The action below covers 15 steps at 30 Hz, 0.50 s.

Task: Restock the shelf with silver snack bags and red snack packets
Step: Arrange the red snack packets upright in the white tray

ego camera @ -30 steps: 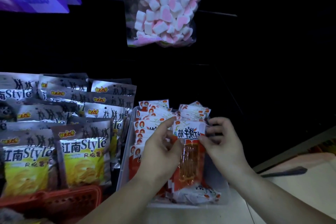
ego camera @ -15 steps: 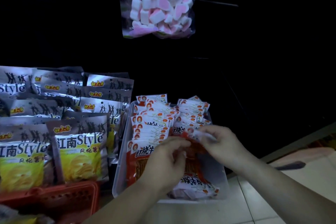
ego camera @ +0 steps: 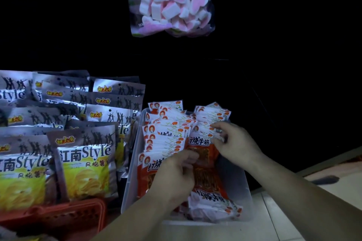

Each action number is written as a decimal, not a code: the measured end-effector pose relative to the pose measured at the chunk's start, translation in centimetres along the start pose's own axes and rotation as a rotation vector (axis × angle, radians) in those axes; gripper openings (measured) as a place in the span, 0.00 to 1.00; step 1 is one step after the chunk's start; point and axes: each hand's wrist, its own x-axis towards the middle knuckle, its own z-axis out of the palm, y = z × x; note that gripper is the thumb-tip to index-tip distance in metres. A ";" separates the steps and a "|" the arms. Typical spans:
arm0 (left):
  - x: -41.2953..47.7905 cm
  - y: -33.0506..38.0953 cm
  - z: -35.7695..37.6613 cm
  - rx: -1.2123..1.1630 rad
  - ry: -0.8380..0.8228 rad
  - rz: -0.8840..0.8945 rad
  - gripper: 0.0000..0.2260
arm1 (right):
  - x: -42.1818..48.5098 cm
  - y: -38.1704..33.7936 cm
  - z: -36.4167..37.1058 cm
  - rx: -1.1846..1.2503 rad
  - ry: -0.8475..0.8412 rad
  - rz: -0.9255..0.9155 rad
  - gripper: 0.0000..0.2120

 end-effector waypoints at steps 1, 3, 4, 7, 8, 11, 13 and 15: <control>0.2 0.1 0.1 -0.008 0.006 -0.008 0.21 | 0.3 -0.3 0.5 -0.086 -0.018 -0.025 0.23; 0.4 0.3 0.4 -0.020 0.003 -0.039 0.23 | 0.6 -0.6 1.8 -0.296 -0.065 -0.027 0.30; 0.5 0.2 0.4 -0.024 -0.010 -0.059 0.24 | 0.8 -0.8 2.3 -0.385 -0.077 -0.006 0.31; 0.5 -0.3 -0.1 -0.018 -0.100 -0.121 0.23 | 1.3 -0.9 3.3 -0.474 -0.039 0.010 0.17; 0.4 -0.4 -0.5 -0.019 -0.143 -0.138 0.23 | 1.3 -0.9 3.5 -0.461 -0.012 0.006 0.12; 0.5 -1.1 -1.5 0.013 -0.203 -0.172 0.28 | 1.4 0.0 3.5 -0.344 0.039 0.013 0.07; 0.8 -1.4 -1.9 0.033 -0.226 -0.197 0.32 | 1.0 0.6 3.3 -0.303 0.079 -0.026 0.10; 1.0 -1.3 -2.2 0.004 -0.232 -0.210 0.30 | 0.6 1.1 2.7 -0.320 0.138 -0.086 0.14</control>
